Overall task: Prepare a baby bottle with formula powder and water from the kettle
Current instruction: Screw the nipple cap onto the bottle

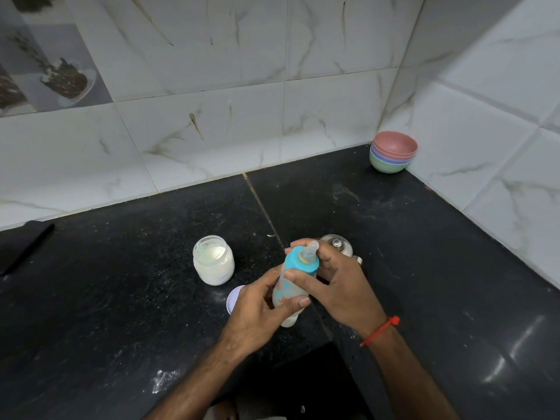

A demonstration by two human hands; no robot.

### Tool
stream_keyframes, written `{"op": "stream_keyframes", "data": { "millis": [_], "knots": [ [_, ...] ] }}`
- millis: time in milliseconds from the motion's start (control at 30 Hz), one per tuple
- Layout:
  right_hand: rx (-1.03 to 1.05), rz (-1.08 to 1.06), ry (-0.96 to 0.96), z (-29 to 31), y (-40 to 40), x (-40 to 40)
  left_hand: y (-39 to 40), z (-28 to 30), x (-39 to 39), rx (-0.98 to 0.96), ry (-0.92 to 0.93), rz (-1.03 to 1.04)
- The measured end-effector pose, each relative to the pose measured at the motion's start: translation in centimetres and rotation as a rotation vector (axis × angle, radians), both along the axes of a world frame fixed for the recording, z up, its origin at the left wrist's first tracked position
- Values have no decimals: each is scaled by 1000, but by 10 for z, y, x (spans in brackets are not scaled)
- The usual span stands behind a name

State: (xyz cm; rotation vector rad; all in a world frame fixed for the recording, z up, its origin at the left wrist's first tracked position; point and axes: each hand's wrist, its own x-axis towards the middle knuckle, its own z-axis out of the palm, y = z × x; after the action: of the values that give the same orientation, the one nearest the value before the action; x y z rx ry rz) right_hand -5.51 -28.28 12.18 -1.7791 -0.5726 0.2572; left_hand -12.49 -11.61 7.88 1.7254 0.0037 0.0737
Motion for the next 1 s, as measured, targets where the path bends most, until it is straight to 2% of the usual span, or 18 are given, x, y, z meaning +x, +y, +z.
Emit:
{"op": "stream_keyframes", "data": {
  "millis": [167,333,467,867,1000],
  "knots": [
    [-89,-92,-44,2,4,-3,4,-2,0,66,-23,0],
    [23,92,100,9,-11,7,6,1,1,72,-51,-48],
    [36,193,140,19,-20,15,9,3,7,53,-28,-128],
    [72,295,67,43,-30,20,26,4,13,-15,63,-286],
    [21,315,83,42,-28,19,22,6,12,-42,62,-273]
  ]
}}
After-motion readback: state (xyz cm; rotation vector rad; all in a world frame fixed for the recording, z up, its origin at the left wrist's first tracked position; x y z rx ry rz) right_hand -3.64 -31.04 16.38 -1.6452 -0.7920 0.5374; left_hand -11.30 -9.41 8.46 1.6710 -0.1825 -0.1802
